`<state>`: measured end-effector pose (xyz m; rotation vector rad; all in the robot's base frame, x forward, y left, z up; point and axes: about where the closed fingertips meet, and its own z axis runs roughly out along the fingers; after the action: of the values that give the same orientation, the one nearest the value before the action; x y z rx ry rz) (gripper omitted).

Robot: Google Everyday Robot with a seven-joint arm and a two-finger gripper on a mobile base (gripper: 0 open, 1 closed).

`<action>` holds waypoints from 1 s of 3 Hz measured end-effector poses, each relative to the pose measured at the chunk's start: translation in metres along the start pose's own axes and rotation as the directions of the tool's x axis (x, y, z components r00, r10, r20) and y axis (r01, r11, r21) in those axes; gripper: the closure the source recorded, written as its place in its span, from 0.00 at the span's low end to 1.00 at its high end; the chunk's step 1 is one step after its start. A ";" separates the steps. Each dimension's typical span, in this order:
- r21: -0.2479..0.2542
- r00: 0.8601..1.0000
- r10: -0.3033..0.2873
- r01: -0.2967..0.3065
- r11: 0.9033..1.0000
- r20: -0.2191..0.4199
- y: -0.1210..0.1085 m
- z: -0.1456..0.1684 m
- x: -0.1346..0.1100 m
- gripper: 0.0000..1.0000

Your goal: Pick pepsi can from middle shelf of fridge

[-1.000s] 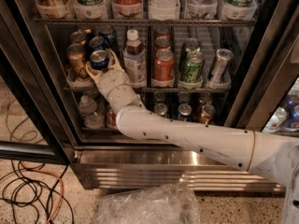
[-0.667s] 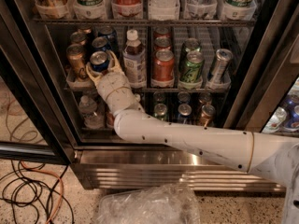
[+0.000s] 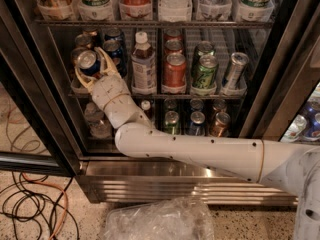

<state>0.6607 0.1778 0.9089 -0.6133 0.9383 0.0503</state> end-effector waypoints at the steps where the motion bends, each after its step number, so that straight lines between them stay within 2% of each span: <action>1: -0.033 0.989 -0.049 0.054 0.998 0.138 0.006 0.019 -0.041 1.00; 2: -0.123 0.963 -0.162 0.191 0.974 0.213 0.013 0.013 -0.087 1.00; 3: -0.123 0.963 -0.162 0.191 0.974 0.213 0.013 0.013 -0.087 1.00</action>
Offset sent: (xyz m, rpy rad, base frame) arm -0.0673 0.0280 0.0752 -0.2612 -0.1641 0.1691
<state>0.6137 0.2141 0.9755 -0.8079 0.6836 0.0192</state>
